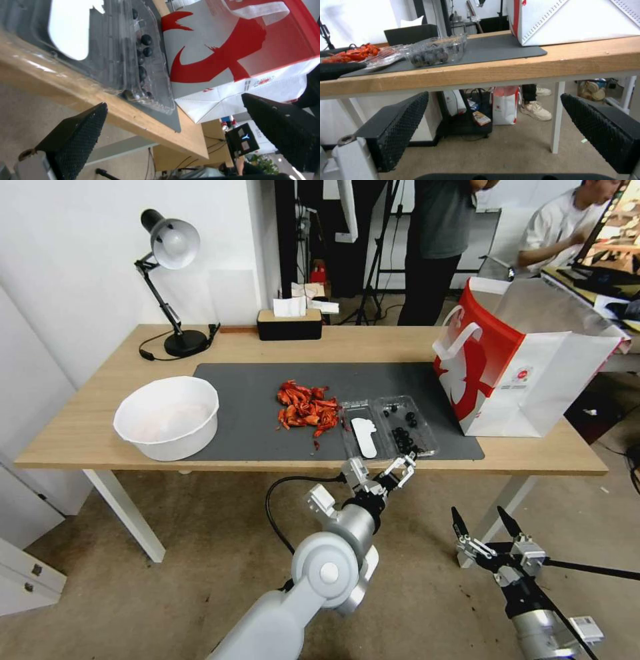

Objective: Close the disposable takeout box, then place it into the delivery bag.

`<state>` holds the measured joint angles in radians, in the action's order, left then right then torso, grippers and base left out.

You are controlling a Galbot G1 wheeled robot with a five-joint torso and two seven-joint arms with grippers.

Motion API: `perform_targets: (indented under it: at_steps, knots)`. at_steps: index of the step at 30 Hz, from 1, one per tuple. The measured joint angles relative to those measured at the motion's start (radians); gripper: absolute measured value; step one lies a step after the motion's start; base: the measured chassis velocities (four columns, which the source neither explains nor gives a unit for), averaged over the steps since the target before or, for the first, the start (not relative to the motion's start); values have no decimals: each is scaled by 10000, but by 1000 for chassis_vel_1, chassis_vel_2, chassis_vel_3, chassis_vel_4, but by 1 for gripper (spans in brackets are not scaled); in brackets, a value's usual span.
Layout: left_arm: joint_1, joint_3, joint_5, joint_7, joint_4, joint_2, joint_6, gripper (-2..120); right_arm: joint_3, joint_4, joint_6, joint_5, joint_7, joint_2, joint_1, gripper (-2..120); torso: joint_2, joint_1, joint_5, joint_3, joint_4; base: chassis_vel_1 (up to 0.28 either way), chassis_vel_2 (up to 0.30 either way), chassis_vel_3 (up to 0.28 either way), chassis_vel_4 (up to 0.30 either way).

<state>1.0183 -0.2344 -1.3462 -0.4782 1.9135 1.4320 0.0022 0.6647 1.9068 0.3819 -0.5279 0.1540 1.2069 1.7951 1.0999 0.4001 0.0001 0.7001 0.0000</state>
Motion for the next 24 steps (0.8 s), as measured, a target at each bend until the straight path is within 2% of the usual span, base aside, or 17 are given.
perform_targets:
  at_steps: [10, 24]
  knots:
    - [-179, -117, -200, -64, -383, 276, 73, 100, 73, -147, 97, 2, -28, -54, -46, 100, 0, -1, 0, -1, 0, 0, 0, 0, 0]
    - [-284, -14, -295, -81, -483, 425, 65, 100, 76, -311, 262, 42, -28, -20, -33, 100, 0, 0, -1, -1, 0, 0, 0, 0, 0]
